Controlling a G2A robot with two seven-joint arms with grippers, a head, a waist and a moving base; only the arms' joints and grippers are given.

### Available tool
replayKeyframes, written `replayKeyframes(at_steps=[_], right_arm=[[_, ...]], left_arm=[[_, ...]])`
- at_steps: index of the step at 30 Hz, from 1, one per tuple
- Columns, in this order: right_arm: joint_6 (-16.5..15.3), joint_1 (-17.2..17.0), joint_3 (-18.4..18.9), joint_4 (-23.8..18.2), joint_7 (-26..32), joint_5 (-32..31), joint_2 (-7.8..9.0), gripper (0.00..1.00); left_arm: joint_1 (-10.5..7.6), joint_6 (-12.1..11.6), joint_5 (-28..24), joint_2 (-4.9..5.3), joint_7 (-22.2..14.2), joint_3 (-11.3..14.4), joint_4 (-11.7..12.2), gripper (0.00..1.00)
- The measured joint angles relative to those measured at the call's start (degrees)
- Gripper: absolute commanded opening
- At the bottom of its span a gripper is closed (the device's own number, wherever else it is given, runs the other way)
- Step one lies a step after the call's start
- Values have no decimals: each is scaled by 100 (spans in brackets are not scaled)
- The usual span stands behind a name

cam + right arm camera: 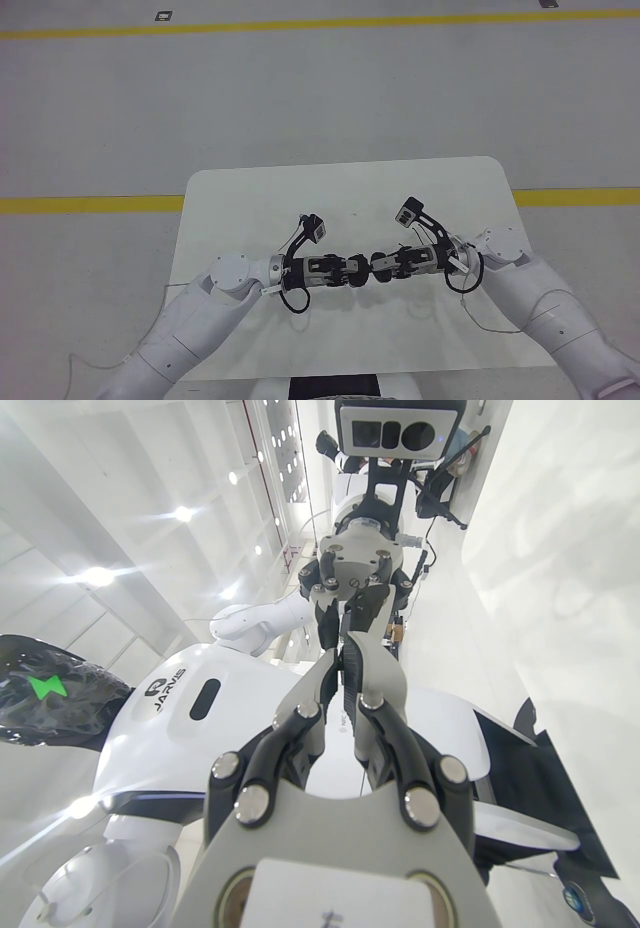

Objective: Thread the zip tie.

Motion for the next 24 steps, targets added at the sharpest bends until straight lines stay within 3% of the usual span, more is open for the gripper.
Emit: replayKeyframes(at_steps=[6,15,17,24], right_arm=[[1,10,-16,5,0,10,2,0],[-6,20,-40,1,0,6,9,0],[-10,24,-48,-2,0,-10,12,100],[-72,2,77,123,0,-43,31,100]], left_arm=[[-16,1,-17,7,1,19,15,0],[-28,-19,-46,18,11,40,35,0],[-29,-29,-47,21,9,44,44,0],[4,-328,132,74,48,-116,22,0]])
